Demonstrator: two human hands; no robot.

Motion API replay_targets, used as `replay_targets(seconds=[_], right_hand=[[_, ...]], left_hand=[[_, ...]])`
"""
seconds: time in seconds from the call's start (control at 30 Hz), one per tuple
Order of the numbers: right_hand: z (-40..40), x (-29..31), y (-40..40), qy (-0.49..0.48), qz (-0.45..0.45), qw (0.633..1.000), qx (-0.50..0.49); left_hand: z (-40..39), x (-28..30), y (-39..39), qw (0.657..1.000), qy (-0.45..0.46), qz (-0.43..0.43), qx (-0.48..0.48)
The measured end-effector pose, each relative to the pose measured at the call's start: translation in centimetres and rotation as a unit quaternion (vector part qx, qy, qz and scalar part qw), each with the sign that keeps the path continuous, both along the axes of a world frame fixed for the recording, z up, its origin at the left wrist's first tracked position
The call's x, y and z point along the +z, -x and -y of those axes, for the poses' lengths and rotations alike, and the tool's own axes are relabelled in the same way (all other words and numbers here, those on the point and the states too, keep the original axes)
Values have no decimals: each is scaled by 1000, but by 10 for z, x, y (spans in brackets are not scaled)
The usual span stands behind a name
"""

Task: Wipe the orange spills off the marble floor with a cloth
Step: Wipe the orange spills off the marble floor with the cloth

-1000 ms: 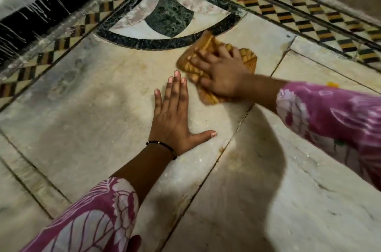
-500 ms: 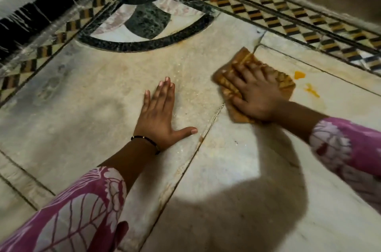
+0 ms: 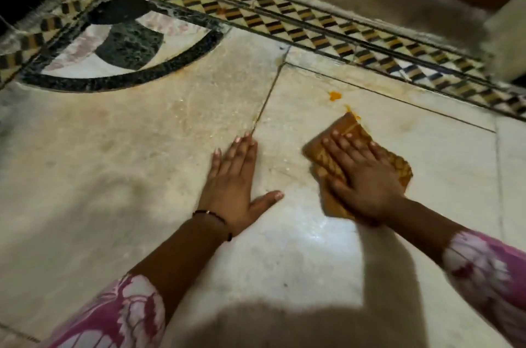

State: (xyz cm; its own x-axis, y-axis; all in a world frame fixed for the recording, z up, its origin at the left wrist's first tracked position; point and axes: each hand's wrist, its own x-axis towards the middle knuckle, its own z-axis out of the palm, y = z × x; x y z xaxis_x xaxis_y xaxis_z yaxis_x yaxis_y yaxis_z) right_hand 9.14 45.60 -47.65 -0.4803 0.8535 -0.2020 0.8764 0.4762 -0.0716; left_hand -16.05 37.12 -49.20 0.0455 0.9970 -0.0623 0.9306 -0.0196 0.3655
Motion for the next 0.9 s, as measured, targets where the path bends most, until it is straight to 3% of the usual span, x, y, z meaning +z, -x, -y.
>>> replay_targets(seconds=[0.07, 0.23, 0.43, 0.6, 0.77, 0.9], right_hand=[[-1, -3, 23, -1, 6, 999, -52], [33, -4, -11, 13, -16, 995, 102], [-26, -3, -78, 6, -21, 996, -82], [-128, -7, -13, -11, -33, 973, -226], [-122, -1, 76, -12, -13, 1000, -2], [-56, -5, 43, 10, -30, 997, 69]], left_hand=[[-22, 4, -19, 1000, 8, -21, -18], [-41, -6, -27, 992, 47, -102, -53], [-39, -12, -27, 993, 29, -105, -50], [-40, -10, -26, 995, 27, -86, -46], [-41, -12, -27, 996, 24, -80, -44], [-39, -14, -25, 996, 12, -70, -48]])
